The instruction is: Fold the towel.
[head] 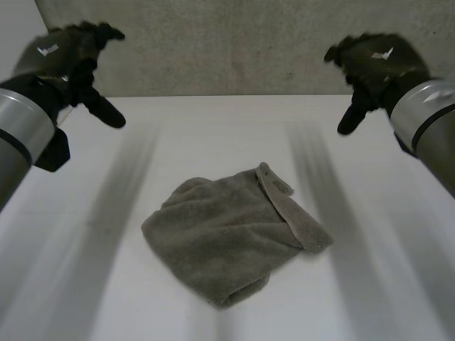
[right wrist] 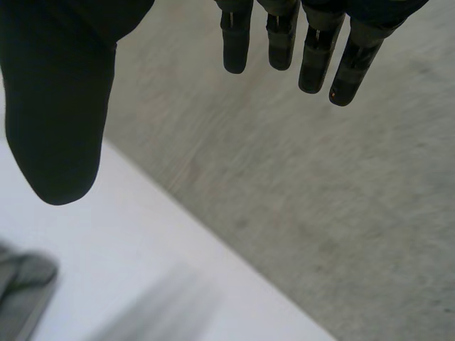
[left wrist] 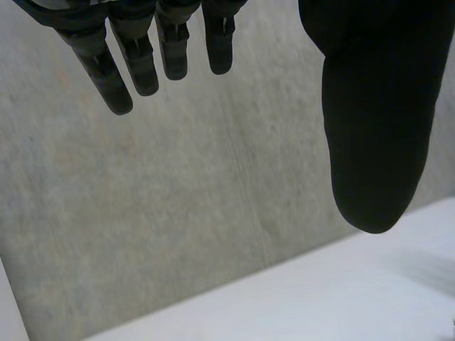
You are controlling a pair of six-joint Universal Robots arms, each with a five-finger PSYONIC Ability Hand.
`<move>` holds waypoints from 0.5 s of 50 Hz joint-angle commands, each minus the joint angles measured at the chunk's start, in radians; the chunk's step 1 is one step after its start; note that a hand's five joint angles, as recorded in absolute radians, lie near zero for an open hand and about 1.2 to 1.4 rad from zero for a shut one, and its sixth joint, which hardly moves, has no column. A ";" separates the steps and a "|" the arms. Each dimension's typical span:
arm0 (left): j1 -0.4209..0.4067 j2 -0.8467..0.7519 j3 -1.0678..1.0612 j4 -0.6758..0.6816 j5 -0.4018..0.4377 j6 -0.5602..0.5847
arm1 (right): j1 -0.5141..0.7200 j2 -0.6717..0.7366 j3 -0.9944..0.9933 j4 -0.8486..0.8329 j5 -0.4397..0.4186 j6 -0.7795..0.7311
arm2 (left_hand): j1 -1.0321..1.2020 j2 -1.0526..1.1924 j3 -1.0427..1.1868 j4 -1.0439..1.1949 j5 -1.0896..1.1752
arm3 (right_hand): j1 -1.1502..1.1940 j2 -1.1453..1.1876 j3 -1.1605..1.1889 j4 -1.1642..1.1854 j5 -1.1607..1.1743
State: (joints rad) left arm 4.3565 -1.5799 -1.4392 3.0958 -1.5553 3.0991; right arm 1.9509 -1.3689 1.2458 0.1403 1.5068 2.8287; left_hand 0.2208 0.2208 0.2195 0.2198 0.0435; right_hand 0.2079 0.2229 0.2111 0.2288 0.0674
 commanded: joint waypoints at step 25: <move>-0.049 -0.568 -0.020 -0.045 0.118 0.130 | 0.163 0.447 0.038 0.096 -0.137 -0.255 | 0.791 0.791 0.792 0.792 0.794 | 0.473 0.458 0.470 0.452 0.439</move>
State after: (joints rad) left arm 4.3089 -2.1393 -1.4749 3.0090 -1.4329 3.2296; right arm 2.0992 -0.9779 1.2891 0.2805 1.3472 2.6721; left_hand 0.4147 0.3989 0.3991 0.3990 0.2242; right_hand 0.2979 0.3519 0.3524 0.3422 0.1672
